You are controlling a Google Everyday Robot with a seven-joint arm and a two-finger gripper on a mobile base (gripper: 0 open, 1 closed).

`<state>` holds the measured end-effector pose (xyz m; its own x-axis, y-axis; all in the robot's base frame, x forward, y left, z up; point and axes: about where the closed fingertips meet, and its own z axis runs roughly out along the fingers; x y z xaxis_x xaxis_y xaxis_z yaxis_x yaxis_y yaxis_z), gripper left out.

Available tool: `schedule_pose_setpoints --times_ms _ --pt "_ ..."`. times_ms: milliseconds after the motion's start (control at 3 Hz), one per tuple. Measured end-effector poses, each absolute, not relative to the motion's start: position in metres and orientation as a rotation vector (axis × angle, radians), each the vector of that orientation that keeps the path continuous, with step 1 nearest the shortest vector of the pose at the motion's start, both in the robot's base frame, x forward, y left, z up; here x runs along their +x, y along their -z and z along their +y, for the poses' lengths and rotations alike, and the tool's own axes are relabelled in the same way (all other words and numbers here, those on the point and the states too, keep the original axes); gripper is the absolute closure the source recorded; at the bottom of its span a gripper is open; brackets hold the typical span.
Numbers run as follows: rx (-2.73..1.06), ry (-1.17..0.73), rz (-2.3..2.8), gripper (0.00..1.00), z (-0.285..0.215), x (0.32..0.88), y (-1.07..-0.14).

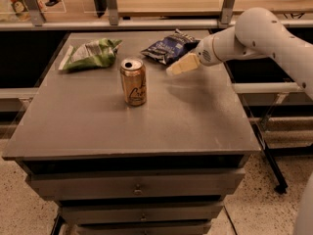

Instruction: Pick blue chip bag

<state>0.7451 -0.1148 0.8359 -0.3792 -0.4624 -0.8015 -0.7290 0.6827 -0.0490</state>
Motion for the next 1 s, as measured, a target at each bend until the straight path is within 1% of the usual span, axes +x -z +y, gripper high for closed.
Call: schedule_pose_setpoints --times_ms 1000 --pt "-0.951 -0.343 1.986 0.00 -0.106 0.813 -0.852"
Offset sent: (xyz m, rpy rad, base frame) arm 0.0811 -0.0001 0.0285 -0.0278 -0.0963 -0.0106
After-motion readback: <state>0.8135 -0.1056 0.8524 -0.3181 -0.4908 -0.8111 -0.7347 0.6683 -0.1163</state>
